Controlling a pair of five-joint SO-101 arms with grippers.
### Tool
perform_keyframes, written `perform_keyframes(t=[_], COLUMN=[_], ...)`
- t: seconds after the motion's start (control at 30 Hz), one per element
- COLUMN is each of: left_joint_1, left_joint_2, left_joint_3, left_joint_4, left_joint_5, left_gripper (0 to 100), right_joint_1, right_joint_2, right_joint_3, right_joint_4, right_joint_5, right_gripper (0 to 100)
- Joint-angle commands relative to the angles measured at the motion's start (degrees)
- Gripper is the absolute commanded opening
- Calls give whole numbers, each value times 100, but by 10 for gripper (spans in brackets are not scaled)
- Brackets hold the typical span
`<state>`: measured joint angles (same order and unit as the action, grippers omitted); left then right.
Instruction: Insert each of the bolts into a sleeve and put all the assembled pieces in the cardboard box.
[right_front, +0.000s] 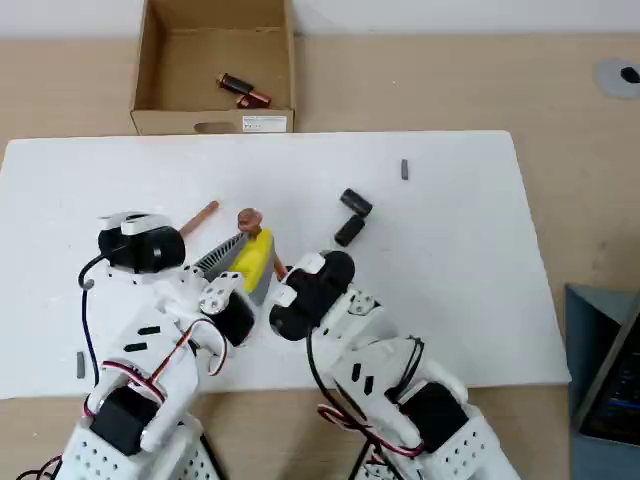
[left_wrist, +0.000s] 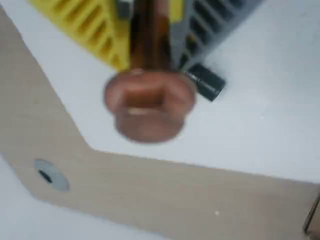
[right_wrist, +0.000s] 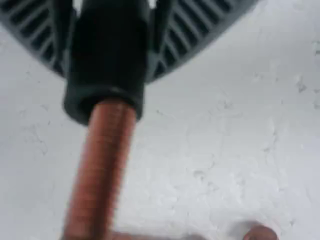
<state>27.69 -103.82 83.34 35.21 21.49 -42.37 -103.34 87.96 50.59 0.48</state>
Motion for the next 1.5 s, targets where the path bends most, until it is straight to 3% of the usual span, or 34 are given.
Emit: perform_keyframes(t=[0.0, 1.47], left_joint_1=[62, -193], left_joint_2=[-4, -4], left_joint_3=[9, 44], left_joint_4=[-185, -176], left_joint_5=[53, 255], left_gripper=[2, 2], right_joint_1=[-92, -92], right_joint_2=[-901, -901], right_joint_3=[-637, -637], right_joint_4=[-70, -70], right_joint_5=[18, 26], right_gripper=[9, 9])
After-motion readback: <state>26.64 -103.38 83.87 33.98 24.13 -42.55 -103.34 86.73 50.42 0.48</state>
